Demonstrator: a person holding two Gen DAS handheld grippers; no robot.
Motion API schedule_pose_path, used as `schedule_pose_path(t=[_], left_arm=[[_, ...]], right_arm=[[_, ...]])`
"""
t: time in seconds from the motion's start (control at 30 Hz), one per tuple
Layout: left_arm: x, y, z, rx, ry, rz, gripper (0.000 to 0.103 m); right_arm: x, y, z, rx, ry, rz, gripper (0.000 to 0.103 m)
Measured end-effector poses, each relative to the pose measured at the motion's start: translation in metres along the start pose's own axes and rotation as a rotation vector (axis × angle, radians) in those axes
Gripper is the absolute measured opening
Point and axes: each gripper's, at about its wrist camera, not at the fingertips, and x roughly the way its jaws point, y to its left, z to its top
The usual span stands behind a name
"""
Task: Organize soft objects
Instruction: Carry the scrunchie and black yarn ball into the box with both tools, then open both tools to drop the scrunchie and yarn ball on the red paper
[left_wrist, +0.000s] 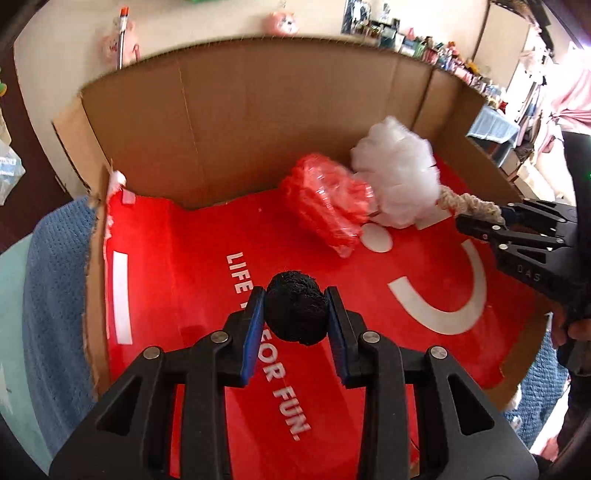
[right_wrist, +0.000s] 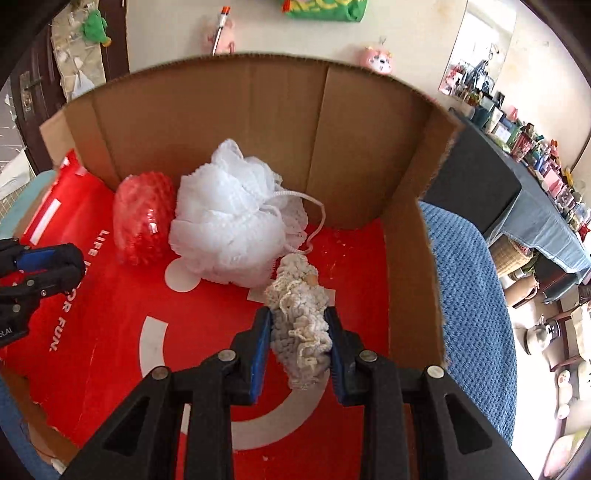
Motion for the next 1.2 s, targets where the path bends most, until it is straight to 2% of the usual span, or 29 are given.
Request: schedule_pose_path(t=[0.23, 0.33, 0.93, 0.97, 1.0, 1.03, 1.2], left_arm=[[0.023, 0.011, 0.004, -0.035, 0.073, 0.019, 0.030], [0.028, 0.012, 0.003, -0.036, 0.089, 0.041, 0.030], [0.038, 0.018, 0.004, -0.049, 0.091, 0.057, 0.032], [0.039, 0.019, 0.003, -0.049, 0.092, 0.059, 0.033], [0.040, 0.018, 0.004, -0.048, 0.092, 0.058, 0.040], [0.040, 0.018, 0.004, -0.046, 0.091, 0.054, 0.051], [0.036, 0.014, 0.007, -0.042, 0.067, 0.055, 0.054]], right_arm=[[0.018, 0.000, 0.007, 0.013, 0.082, -0.013, 0.031], [0.021, 0.000, 0.006, 0.005, 0.089, -0.018, 0.031], [0.034, 0.001, 0.008, -0.024, 0.118, -0.040, 0.033], [0.034, 0.001, 0.008, -0.024, 0.119, -0.040, 0.033], [0.034, 0.000, 0.008, -0.024, 0.119, -0.040, 0.034], [0.034, 0.000, 0.008, -0.023, 0.118, -0.039, 0.034], [0.032, 0.005, 0.008, -0.031, 0.116, -0.044, 0.036]])
